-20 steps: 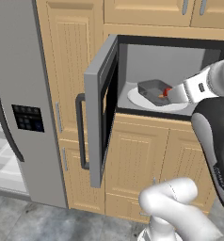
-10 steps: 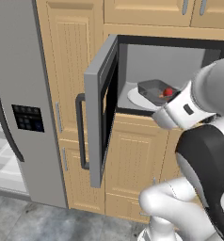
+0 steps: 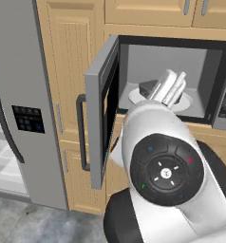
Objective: Place the tupperware containing the shrimp and onion meal in the microwave. Close the microwave door and press the start button to reheat the meal.
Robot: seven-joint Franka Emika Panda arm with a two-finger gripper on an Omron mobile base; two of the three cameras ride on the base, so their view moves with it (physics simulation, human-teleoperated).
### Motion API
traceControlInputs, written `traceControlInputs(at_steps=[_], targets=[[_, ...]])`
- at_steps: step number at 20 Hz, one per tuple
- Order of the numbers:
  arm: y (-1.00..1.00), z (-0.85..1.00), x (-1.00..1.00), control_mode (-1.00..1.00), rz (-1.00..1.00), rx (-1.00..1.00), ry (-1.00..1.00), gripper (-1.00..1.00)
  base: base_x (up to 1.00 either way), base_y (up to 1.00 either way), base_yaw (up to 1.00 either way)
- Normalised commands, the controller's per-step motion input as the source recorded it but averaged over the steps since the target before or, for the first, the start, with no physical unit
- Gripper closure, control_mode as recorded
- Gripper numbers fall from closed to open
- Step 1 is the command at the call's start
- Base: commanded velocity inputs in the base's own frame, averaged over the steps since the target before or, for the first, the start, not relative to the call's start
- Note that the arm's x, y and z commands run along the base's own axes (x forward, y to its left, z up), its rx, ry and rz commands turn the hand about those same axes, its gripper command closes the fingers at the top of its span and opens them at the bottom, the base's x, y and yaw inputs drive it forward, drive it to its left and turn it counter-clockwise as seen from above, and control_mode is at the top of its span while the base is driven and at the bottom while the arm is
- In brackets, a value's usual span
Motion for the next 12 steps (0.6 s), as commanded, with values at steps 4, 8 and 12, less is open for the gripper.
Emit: traceControlInputs(at_steps=[4, 8, 12], targets=[[0.97, -0.49, -0.01, -1.00, 0.00, -0.39, -0.07, -1.00, 0.00, 0.00, 0.00], [0.97, -0.45, 0.10, -1.00, 0.00, -0.35, -0.03, -1.00, 0.00, 0.00, 0.00], [0.94, -0.34, 0.30, -1.00, 0.00, -0.30, -0.01, -1.00, 0.00, 0.00, 0.00]])
